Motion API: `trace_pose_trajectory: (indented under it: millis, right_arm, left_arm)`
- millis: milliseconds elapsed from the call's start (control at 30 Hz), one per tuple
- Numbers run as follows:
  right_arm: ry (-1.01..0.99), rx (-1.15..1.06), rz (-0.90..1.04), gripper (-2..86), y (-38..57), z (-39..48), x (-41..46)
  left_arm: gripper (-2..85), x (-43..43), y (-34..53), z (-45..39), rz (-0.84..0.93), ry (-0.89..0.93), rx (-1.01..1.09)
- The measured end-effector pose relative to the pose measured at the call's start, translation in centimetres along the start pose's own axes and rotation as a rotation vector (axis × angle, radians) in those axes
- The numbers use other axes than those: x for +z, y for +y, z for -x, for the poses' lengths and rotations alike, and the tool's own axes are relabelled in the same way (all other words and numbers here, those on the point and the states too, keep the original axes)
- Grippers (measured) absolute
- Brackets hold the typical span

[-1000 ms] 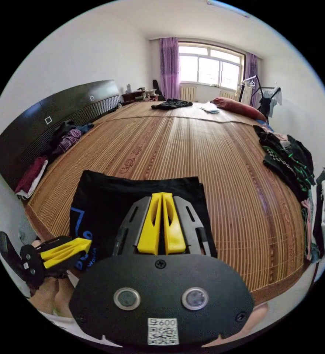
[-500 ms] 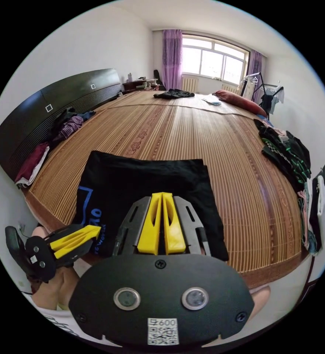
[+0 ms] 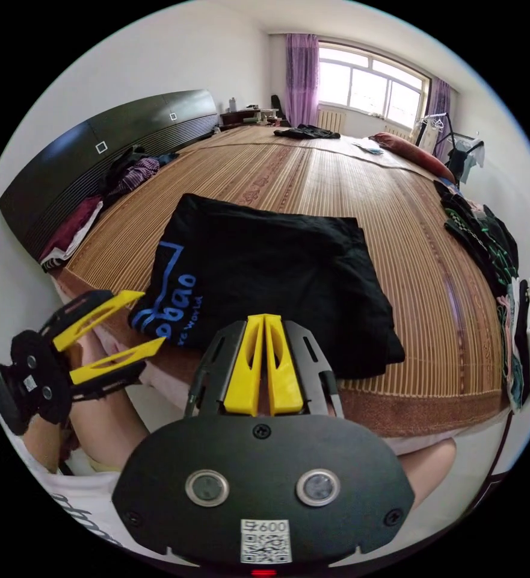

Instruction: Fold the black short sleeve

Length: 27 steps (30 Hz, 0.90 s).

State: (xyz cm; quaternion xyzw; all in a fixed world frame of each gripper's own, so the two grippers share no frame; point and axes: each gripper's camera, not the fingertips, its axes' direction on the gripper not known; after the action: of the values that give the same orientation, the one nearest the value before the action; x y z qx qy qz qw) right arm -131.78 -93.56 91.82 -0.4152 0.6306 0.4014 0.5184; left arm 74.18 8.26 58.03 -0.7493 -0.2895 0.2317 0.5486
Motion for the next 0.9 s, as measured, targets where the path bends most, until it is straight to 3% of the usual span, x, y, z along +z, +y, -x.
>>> trace_pose_trajectory:
  millis: [133,333,467,733,900]
  right_arm:
    - [-0.006,-0.012,-0.036,-0.7,1.9,-0.6,-0.8]
    - [-0.061,-0.058,-0.073,3.0,4.8,-1.1,-2.1]
    - [-0.055,-0.141,-0.109,6.1,7.7,-0.6,-2.8]
    - [-0.062,-0.193,-0.113,7.6,11.9,-0.6,-1.8]
    - [-0.088,-0.222,-0.130,8.3,14.5,-1.2,-1.1]
  left_arm:
    - [11.4,1.3,1.8,-3.2,0.067,-0.071,0.298]
    - [9.2,4.5,3.4,-7.5,0.119,-0.108,0.493]
    - [8.4,7.5,4.9,-11.1,0.280,-0.335,0.666]
    - [5.3,9.0,7.2,-11.6,0.232,-0.253,0.607]
    - [3.0,8.8,8.8,-12.5,0.173,-0.359,0.537]
